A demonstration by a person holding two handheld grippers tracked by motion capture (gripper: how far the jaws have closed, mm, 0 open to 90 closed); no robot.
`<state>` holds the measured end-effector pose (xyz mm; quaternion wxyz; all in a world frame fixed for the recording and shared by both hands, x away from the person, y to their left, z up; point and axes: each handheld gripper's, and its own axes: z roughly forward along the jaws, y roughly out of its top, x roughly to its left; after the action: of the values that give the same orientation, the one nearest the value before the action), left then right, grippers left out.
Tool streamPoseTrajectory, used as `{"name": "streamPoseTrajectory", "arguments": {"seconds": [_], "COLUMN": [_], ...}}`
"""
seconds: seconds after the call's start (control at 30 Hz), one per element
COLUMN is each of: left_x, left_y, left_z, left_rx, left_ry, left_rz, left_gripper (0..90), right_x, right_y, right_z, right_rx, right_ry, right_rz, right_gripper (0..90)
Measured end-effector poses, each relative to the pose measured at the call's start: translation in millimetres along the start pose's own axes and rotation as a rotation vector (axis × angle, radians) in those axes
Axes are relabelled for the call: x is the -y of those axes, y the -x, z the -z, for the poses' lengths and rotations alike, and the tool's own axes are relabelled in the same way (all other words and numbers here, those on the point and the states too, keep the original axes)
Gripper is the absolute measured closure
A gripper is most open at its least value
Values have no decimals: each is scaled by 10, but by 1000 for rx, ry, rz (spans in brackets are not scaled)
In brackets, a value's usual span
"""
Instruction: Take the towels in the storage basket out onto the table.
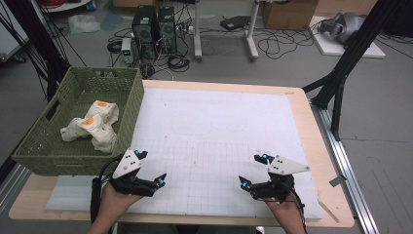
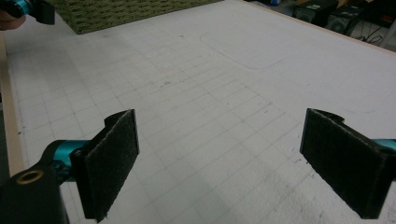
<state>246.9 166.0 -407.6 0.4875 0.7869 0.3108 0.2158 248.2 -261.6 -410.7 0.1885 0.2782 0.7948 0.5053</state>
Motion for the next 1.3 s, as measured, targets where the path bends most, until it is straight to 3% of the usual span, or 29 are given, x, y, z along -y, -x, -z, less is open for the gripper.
{"name": "streamPoseTrajectory", "arguments": {"seconds": [0.2, 0.63, 0.9, 1.3], "left_x": [0, -12, -27, -162], "left_y": [0, 32, 23, 64], "left_z": [-2, 20, 35, 76], "left_rx": [-3, 2, -2, 39], "left_ry": [6, 0, 3, 10], "left_rz": [12, -15, -9, -28], "left_gripper": [54, 54, 54, 54], "right_x": [3, -4, -3, -3], "right_y": [7, -22, -26, -28], "right_z": [-3, 21, 13, 55], "right_rx": [2, 4, -1, 8], "right_ry": [-2, 5, 2, 12], "right_rz": [0, 3, 3, 3], "right_gripper": [109, 109, 109, 109]}}
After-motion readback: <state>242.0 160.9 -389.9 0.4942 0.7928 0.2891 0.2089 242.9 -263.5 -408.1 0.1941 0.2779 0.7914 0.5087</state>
